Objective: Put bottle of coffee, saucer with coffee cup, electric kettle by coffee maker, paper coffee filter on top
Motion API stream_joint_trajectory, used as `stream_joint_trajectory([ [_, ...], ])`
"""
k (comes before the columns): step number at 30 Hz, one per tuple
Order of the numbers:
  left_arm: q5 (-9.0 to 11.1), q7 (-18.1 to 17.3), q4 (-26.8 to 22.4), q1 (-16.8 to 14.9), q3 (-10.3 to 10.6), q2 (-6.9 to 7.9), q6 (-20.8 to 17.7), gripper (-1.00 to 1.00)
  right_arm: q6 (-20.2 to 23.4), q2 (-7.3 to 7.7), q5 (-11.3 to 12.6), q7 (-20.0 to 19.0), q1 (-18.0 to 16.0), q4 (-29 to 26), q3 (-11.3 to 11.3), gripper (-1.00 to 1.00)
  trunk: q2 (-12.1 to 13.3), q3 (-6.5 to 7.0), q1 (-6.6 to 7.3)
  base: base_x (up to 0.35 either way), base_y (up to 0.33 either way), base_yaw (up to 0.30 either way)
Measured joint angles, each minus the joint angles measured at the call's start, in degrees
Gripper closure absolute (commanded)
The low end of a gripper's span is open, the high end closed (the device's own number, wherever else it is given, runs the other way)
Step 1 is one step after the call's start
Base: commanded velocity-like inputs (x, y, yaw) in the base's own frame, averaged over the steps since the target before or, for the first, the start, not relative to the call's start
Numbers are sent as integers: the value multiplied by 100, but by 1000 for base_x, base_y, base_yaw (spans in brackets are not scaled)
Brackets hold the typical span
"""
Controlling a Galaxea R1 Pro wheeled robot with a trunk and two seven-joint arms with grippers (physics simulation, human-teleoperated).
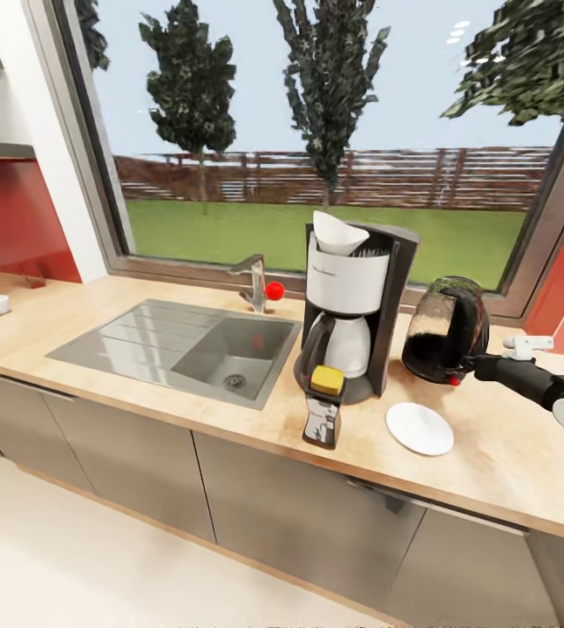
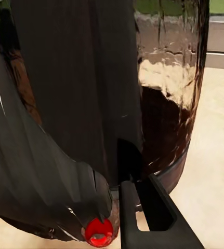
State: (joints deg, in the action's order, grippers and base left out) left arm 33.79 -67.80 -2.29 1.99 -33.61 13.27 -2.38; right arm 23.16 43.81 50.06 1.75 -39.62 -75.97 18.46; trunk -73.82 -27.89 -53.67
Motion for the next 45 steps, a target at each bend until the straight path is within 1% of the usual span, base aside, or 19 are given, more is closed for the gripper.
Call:
stream_joint_trajectory([
  [37,0,0,0,0,0,0,0,-100,0,0,0,0,0,0,0,100,0,-327,0,0,0,0],
  [45,0,0,0,1,-1,0,0,-100,0,-2,22,-3,-14,-28,-59,100,-2,-396,1,0,0,0],
])
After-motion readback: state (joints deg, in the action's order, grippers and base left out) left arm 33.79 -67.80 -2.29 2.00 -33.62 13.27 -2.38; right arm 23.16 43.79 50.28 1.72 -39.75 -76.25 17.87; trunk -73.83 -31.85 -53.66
